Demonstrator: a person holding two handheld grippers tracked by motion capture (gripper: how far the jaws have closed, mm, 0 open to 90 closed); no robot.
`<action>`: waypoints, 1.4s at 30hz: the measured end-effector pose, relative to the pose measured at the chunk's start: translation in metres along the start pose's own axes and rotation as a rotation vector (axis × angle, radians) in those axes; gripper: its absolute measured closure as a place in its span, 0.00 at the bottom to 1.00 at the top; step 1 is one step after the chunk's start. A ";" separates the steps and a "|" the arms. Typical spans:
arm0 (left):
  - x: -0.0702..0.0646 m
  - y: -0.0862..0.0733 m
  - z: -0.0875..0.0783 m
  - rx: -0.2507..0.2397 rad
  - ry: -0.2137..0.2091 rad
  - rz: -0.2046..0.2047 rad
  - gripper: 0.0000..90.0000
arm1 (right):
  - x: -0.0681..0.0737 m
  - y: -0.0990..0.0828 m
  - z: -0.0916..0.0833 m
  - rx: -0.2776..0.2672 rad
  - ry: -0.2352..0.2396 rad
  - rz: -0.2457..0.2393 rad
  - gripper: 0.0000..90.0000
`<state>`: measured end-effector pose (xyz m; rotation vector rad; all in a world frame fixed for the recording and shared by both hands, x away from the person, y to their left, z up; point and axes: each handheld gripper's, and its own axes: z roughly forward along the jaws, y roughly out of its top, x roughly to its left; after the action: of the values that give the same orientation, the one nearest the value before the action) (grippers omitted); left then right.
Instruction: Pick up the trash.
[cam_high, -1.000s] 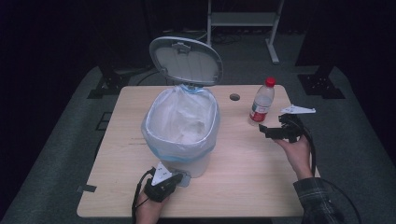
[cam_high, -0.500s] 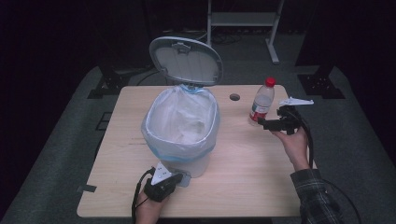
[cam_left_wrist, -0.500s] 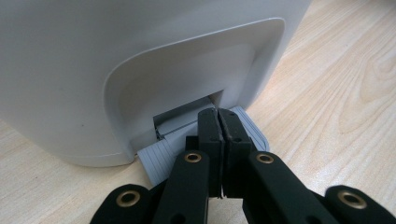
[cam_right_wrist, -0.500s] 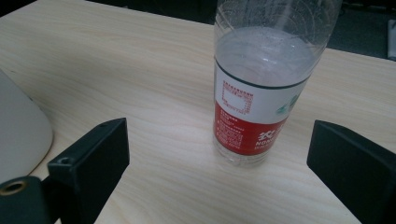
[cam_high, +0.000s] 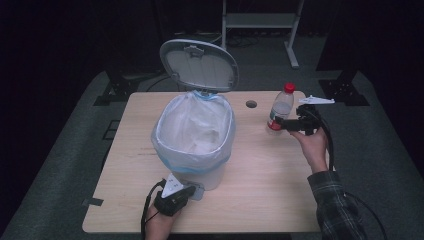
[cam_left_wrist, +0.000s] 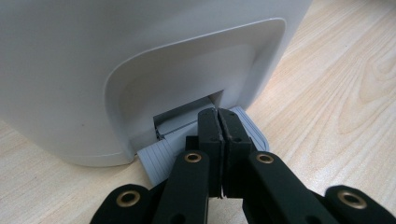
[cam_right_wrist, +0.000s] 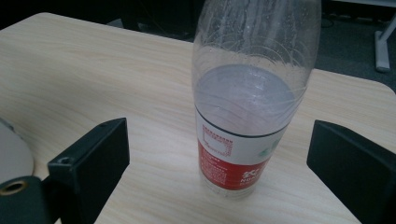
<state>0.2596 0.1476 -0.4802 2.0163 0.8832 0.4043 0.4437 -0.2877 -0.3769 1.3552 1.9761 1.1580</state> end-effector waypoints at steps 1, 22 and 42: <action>0.000 0.000 0.000 0.000 -0.001 -0.002 0.99 | -0.001 0.000 0.002 0.000 -0.001 0.000 0.05; 0.001 0.000 0.000 0.000 -0.007 -0.011 0.99 | -0.015 -0.011 0.046 -0.038 -0.021 0.044 0.05; 0.001 0.000 0.000 0.000 -0.009 -0.014 0.99 | -0.021 -0.023 0.069 -0.038 -0.002 0.069 0.11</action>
<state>0.2605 0.1485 -0.4803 2.0092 0.8913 0.3868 0.4930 -0.2851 -0.4344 1.4150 1.9099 1.2186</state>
